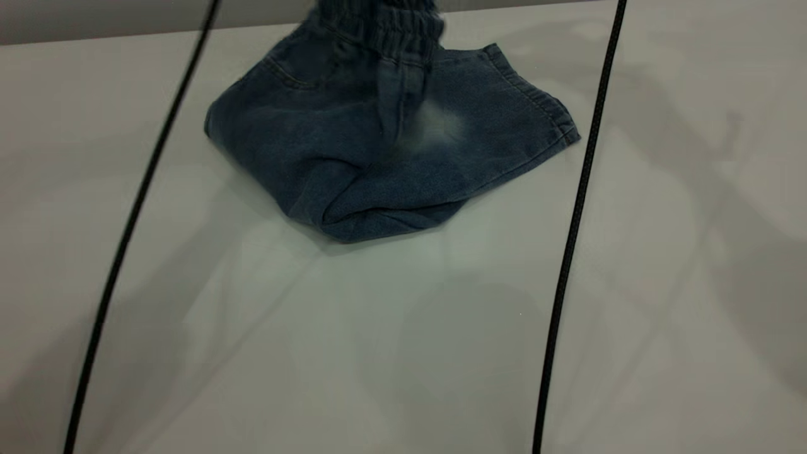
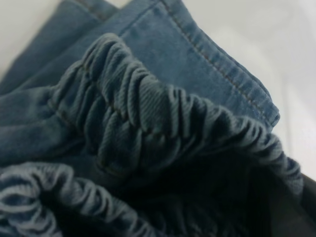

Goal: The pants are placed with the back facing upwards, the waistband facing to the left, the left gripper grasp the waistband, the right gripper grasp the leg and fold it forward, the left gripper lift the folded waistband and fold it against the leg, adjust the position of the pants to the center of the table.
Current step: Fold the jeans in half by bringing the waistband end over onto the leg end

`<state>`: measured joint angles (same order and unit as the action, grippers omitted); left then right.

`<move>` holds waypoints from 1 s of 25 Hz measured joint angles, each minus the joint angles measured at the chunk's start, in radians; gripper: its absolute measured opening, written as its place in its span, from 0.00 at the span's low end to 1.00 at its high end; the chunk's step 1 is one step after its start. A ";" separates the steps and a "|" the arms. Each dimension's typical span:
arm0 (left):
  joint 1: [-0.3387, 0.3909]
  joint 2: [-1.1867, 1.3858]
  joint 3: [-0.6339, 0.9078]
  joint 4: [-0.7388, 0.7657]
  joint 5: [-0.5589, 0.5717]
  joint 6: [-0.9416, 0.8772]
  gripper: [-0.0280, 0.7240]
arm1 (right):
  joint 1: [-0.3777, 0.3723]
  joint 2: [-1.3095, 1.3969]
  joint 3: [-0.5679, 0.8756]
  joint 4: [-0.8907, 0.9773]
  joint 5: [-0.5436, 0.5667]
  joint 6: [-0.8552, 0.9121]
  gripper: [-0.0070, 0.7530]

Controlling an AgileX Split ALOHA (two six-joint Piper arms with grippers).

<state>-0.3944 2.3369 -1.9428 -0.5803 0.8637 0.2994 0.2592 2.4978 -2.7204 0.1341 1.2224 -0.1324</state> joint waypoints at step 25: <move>-0.017 0.049 -0.104 -0.012 -0.015 0.227 0.76 | -0.001 0.000 0.000 0.025 -0.001 0.000 0.60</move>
<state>-0.4116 2.3855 -2.0465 -0.5928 0.8489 0.5267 0.2583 2.4978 -2.7204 0.1591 1.2212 -0.1324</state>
